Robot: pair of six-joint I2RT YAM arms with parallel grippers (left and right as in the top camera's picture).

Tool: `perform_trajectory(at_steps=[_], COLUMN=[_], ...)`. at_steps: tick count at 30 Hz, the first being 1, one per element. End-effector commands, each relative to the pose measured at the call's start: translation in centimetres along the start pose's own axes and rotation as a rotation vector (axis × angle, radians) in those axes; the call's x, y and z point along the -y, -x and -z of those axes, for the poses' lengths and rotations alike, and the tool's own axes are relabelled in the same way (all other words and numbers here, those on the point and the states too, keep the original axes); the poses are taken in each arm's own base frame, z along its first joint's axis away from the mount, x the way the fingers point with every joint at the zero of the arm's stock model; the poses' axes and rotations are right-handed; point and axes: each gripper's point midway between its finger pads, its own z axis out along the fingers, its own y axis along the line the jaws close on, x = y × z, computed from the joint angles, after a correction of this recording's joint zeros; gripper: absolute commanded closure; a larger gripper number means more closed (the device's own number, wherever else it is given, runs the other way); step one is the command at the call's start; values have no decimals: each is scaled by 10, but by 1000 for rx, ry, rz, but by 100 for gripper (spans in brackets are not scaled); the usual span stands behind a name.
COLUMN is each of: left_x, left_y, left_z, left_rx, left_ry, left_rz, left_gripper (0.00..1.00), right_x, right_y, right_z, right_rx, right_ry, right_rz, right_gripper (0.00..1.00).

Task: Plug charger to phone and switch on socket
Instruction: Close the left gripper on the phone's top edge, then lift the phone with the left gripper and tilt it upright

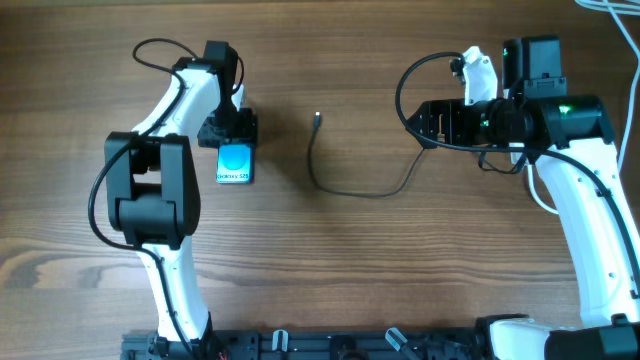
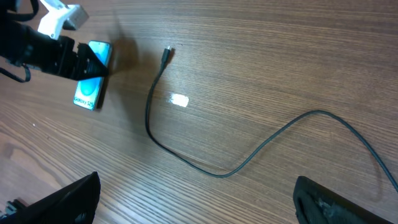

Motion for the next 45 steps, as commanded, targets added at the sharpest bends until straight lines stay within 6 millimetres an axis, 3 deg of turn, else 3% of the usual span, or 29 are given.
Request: perform_trajectory(at_steps=[1,6,15,23,29,36,45], left_x=[9,15,53,94,123,129,135], left_y=[22,29,27,20,14,12,7], left_z=[22,41,73,92,125,181,205], left_rx=[65,102,97,-15,-171,-396,-575], left_ry=[-45,-92,-328,-589,-872,-1210,-1310], left_rz=[21,120,263,385,487,607,698], left_gripper=[29,30,31,32,34,34,35], right_x=[2,2,2,2,2,2,2], right_y=[3,3,3,3,2,2,2], right_z=[-2,-2,-2,-2,-2,-2,-2], right_rx=[1,2,1,1,0,1,-2], right_ry=[-2,-2,-2,-1,-1,-1,-1], right_rz=[7,7,6,6,5,5,-3], right_gripper=[0,0,0,0,0,0,0])
